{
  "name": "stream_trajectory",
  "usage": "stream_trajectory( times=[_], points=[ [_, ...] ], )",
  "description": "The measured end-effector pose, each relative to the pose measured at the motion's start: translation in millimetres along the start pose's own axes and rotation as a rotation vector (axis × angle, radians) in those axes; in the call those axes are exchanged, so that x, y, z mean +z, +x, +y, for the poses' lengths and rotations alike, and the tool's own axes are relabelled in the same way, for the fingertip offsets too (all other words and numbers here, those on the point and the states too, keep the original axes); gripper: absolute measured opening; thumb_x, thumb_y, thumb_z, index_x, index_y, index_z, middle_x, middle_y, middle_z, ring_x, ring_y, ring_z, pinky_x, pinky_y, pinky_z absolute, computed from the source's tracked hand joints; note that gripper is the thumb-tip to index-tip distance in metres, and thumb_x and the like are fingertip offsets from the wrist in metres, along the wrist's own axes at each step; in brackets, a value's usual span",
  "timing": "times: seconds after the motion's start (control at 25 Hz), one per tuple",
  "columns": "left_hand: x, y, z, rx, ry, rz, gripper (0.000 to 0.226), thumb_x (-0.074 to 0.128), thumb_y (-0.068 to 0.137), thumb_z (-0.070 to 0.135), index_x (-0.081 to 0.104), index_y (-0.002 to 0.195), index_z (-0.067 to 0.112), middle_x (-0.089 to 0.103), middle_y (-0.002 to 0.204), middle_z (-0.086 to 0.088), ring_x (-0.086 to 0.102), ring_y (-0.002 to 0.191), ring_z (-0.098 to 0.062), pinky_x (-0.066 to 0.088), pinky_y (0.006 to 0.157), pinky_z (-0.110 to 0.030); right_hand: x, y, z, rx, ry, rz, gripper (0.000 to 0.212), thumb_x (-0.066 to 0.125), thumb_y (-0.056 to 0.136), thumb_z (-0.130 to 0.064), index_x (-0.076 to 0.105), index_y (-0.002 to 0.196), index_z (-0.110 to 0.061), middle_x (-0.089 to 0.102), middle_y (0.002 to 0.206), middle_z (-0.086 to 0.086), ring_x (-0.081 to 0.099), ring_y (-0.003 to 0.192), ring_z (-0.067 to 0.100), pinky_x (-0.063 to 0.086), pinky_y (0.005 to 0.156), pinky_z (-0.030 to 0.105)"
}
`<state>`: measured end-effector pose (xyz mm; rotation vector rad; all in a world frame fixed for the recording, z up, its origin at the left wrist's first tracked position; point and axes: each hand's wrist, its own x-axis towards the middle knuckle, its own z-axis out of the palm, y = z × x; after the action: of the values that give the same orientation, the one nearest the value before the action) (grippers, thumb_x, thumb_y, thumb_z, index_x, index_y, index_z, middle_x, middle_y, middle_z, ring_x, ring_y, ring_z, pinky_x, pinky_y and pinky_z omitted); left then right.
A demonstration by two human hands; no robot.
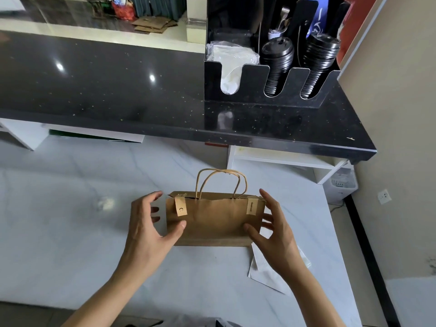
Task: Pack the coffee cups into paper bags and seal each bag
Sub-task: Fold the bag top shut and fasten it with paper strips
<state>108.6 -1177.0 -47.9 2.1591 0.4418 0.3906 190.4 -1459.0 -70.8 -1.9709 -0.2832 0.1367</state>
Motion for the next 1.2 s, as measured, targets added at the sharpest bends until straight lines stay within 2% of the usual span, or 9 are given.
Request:
stream_trajectory(
  times=[0.16, 0.24, 0.36, 0.44, 0.52, 0.64, 0.76, 0.96, 1.2],
  points=[
    [2.8, -10.9, -9.9, -0.137, -0.256, -0.322, 0.078, 0.079, 0.073, 0.064, 0.045, 0.139, 0.04, 0.054, 0.138, 0.009, 0.06, 0.123, -0.013, 0.053, 0.101, -0.038, 15.0, -15.5, 9.0, 0.088, 0.065, 0.033, 0.078, 0.081, 0.087, -0.021, 0.038, 0.147, -0.048, 0.058, 0.132, -0.023, 0.06, 0.119, -0.001, 0.055, 0.092, 0.021],
    [1.9, -9.1, -8.5, -0.118, -0.377, -0.326, 0.072, 0.071, 0.075, 0.071, 0.048, 0.138, 0.044, 0.056, 0.14, 0.011, 0.06, 0.126, -0.012, 0.053, 0.102, -0.04, 18.7, -20.5, 11.0, 0.106, 0.069, 0.046, 0.07, 0.08, 0.088, -0.027, 0.042, 0.144, -0.047, 0.06, 0.132, -0.02, 0.06, 0.12, -0.002, 0.055, 0.094, 0.021],
    [-5.9, 7.6, -1.7, -0.001, -0.318, -0.146, 0.069, 0.066, 0.082, 0.065, 0.05, 0.143, 0.038, 0.051, 0.141, 0.017, 0.056, 0.129, -0.009, 0.052, 0.1, -0.032, 18.4, -21.8, 8.3, 0.118, 0.092, 0.071, 0.062, 0.075, 0.091, -0.033, 0.044, 0.141, -0.051, 0.062, 0.131, -0.017, 0.061, 0.119, -0.002, 0.054, 0.093, 0.016],
    [-7.6, 21.2, 2.8, 0.143, -0.206, -0.083, 0.052, 0.07, 0.089, 0.051, 0.059, 0.135, 0.03, 0.053, 0.134, 0.017, 0.056, 0.128, -0.013, 0.053, 0.098, -0.031, 16.9, -19.6, 5.7, 0.123, 0.098, 0.068, 0.059, 0.073, 0.091, -0.037, 0.044, 0.141, -0.051, 0.063, 0.13, -0.017, 0.062, 0.118, -0.001, 0.054, 0.093, 0.017],
    [-6.1, 29.7, 4.7, 0.244, -0.112, -0.091, 0.036, 0.073, 0.089, 0.039, 0.068, 0.122, 0.026, 0.058, 0.128, 0.014, 0.06, 0.123, -0.014, 0.054, 0.098, -0.033, 16.6, -18.5, 3.6, 0.127, 0.095, 0.056, 0.059, 0.07, 0.089, -0.045, 0.044, 0.142, -0.049, 0.064, 0.13, -0.016, 0.062, 0.118, -0.001, 0.055, 0.095, 0.021],
    [-6.6, 36.6, 2.2, 0.314, -0.011, -0.149, 0.03, 0.079, 0.086, 0.03, 0.07, 0.114, 0.028, 0.063, 0.117, 0.017, 0.061, 0.114, -0.014, 0.053, 0.092, -0.035, 17.3, -17.8, 3.4, 0.134, 0.082, 0.051, 0.063, 0.066, 0.084, -0.056, 0.043, 0.142, -0.047, 0.064, 0.13, -0.015, 0.062, 0.119, 0.0, 0.056, 0.097, 0.025],
    [-13.5, 43.2, -2.2, 0.325, 0.04, -0.2, 0.036, 0.083, 0.084, 0.025, 0.067, 0.115, 0.034, 0.064, 0.116, 0.02, 0.06, 0.11, -0.013, 0.052, 0.089, -0.03, 17.3, -16.5, 4.9, 0.139, 0.072, 0.046, 0.059, 0.067, 0.087, -0.053, 0.042, 0.141, -0.052, 0.064, 0.129, -0.017, 0.062, 0.117, -0.003, 0.056, 0.094, 0.022],
    [-25.5, 54.1, -8.0, 0.23, -0.082, -0.305, 0.03, 0.084, 0.084, 0.021, 0.07, 0.106, 0.036, 0.07, 0.11, 0.015, 0.064, 0.107, -0.017, 0.054, 0.087, -0.026, 17.7, -14.4, 3.4, 0.158, 0.069, 0.037, 0.055, 0.067, 0.087, -0.052, 0.043, 0.136, -0.058, 0.064, 0.126, -0.019, 0.063, 0.114, -0.004, 0.052, 0.084, 0.012],
    [-21.7, 61.2, -2.6, 0.202, -0.067, -0.25, 0.026, 0.088, 0.077, 0.016, 0.075, 0.09, 0.034, 0.072, 0.096, 0.017, 0.065, 0.097, -0.013, 0.053, 0.083, -0.025, 20.8, -10.3, 3.5, 0.176, 0.055, 0.038, 0.058, 0.064, 0.084, -0.06, 0.044, 0.138, -0.052, 0.065, 0.127, -0.017, 0.063, 0.113, -0.004, 0.053, 0.084, 0.013]
  ],
)
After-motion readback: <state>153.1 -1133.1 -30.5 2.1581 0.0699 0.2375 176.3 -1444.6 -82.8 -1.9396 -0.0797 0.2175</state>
